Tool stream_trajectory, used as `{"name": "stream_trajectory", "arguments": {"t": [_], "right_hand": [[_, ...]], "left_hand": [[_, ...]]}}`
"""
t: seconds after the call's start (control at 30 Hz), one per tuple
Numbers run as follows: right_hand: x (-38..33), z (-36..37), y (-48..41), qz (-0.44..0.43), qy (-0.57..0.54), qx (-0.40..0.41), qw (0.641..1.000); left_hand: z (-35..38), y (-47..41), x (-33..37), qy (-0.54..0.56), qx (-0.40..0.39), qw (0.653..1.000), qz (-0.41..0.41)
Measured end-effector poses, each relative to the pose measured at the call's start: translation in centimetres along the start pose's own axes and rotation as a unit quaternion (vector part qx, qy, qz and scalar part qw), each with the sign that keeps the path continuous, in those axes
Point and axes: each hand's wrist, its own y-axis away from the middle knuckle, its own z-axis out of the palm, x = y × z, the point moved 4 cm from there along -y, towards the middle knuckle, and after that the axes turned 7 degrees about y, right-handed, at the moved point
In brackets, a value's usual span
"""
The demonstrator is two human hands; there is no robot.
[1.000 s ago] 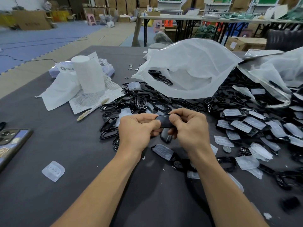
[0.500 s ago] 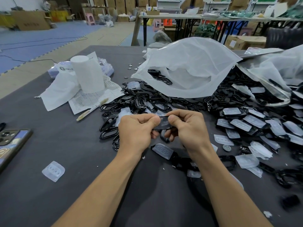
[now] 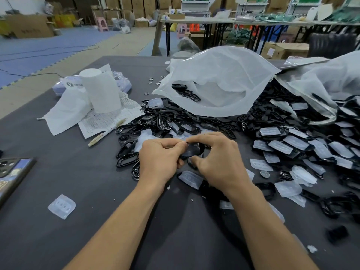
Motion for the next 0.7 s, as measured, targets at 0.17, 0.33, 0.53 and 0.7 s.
{"name": "stream_trajectory", "arguments": {"t": [0.17, 0.33, 0.53, 0.7], "right_hand": [[0.9, -1.2, -0.5, 0.037, -0.021, -0.001, 0.999], [5.5, -6.1, -2.2, 0.124, 0.083, -0.019, 0.989], [11.9, -13.7, -3.6, 0.255, 0.220, -0.055, 0.940], [10.3, -12.2, -4.4, 0.181, 0.189, -0.019, 0.965]], "left_hand": [[0.3, 0.6, 0.7, 0.047, -0.008, 0.999, -0.009], [-0.7, 0.9, 1.4, -0.003, 0.052, 0.998, 0.033], [-0.8, 1.5, 2.3, -0.126, 0.097, 0.984, 0.082], [-0.8, 1.2, 1.9, -0.251, 0.084, 0.958, 0.108]]}}
